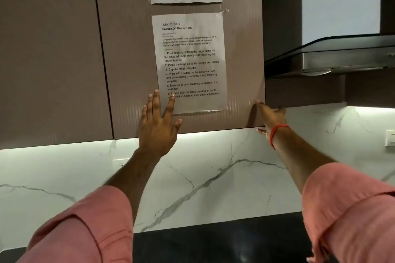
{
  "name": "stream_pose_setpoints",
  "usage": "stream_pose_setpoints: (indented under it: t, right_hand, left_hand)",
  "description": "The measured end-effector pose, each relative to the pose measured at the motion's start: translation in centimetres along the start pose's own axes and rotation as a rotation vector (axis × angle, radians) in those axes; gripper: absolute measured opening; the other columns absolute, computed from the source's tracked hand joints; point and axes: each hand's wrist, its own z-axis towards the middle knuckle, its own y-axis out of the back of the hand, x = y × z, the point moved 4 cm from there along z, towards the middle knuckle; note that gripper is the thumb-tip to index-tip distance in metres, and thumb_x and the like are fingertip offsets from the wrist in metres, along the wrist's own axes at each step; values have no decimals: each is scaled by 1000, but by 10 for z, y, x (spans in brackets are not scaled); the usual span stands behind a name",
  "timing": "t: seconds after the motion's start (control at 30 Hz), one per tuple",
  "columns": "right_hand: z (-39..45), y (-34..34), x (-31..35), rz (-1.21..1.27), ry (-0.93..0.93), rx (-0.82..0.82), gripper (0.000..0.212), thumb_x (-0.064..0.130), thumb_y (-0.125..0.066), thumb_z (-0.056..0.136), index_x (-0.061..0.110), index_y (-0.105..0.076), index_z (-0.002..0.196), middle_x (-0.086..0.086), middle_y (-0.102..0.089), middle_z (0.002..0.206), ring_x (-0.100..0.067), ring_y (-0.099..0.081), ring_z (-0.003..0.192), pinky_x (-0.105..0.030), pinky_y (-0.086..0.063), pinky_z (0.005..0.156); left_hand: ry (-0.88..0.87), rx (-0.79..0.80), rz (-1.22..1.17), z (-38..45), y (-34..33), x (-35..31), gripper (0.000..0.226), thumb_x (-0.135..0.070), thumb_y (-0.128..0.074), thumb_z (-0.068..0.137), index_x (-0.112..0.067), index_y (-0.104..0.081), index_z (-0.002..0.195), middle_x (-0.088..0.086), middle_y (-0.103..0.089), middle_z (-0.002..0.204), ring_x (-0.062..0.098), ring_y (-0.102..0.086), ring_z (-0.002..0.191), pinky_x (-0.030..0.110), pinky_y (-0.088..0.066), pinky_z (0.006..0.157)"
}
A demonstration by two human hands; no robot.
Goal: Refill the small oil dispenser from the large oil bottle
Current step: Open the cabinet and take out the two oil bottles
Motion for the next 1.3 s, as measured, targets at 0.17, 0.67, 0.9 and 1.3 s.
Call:
stream_pose_setpoints:
  t: [0.17,0.67,0.9,1.3]
  right_hand:
    - [4,4,-8,294,-91,3,116,48,-90,55,36,-26,150,-15,-48,138,-35,-58,109,-42,-55,69]
    - [-70,46,51,-254,454,246,56,61,-71,83,7,-72,97,-10,-73,88,-23,-67,82,-34,-53,74]
    - [-128,59,90,-276,510,499,33,47,-68,89,16,-70,102,-4,-73,97,-9,-69,86,-19,-49,69]
    - [-284,21,169,-8,691,606,98,77,-65,73,18,-44,149,-3,-56,144,-21,-54,133,-52,-42,113]
  left_hand:
    - [2,-18,28,-2,1,-3,72,-61,-21,101,-26,-6,163,19,1,169,40,-6,156,55,-14,123]
    - [40,4,18,-12,62,-30,76,-66,-10,99,-26,-6,163,19,4,169,40,-2,156,56,-12,124]
    - [58,-44,-21,-20,115,-25,71,-61,-21,102,-29,-1,162,15,7,169,35,3,157,53,-7,124]
    - [44,-141,-293,-41,233,-34,73,-67,-20,99,-36,4,161,2,12,170,31,-1,157,56,-13,123]
